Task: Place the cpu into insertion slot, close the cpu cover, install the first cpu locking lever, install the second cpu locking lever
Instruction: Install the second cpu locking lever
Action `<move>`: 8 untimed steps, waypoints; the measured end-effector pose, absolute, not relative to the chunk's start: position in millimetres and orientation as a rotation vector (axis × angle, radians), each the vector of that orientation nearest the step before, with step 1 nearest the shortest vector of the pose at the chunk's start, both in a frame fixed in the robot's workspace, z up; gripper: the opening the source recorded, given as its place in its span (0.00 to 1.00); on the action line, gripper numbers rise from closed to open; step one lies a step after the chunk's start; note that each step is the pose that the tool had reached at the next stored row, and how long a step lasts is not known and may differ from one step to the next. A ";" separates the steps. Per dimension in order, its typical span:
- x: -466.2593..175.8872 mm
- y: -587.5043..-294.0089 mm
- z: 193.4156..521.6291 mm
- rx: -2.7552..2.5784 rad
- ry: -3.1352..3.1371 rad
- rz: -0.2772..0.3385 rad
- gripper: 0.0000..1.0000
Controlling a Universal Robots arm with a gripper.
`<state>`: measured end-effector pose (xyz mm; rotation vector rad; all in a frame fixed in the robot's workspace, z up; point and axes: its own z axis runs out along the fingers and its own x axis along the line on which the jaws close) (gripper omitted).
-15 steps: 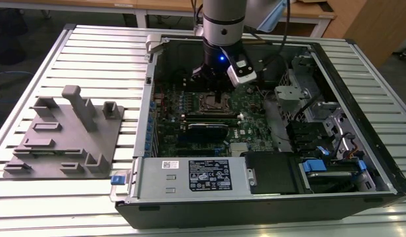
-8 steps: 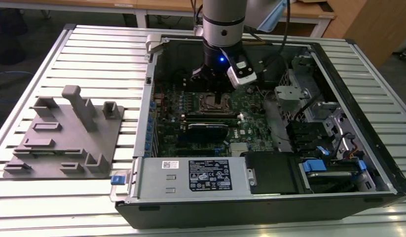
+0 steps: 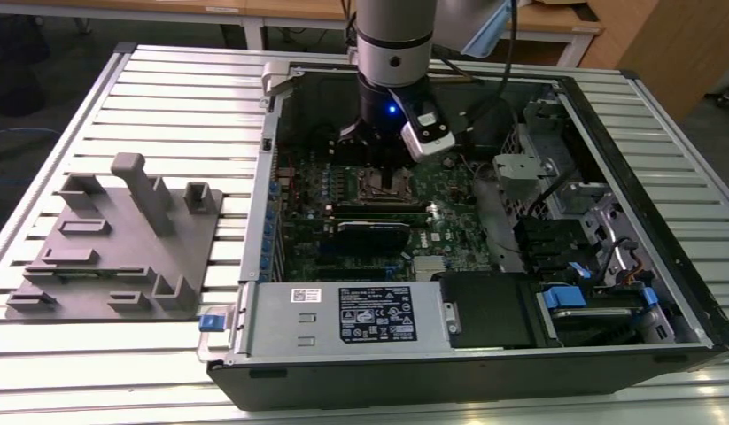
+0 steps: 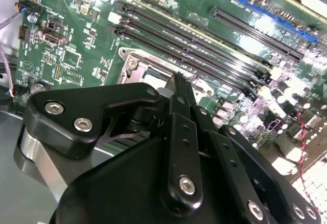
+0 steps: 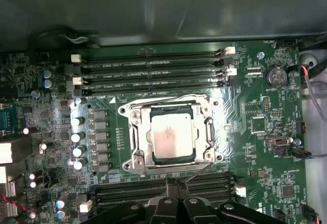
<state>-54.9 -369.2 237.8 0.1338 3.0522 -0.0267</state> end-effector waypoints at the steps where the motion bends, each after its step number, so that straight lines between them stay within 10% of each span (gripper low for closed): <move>1: -54.9 -370.4 237.7 0.134 3.052 -0.027 0.11; 8: -63.8 -373.2 234.8 0.133 3.049 -0.026 0.11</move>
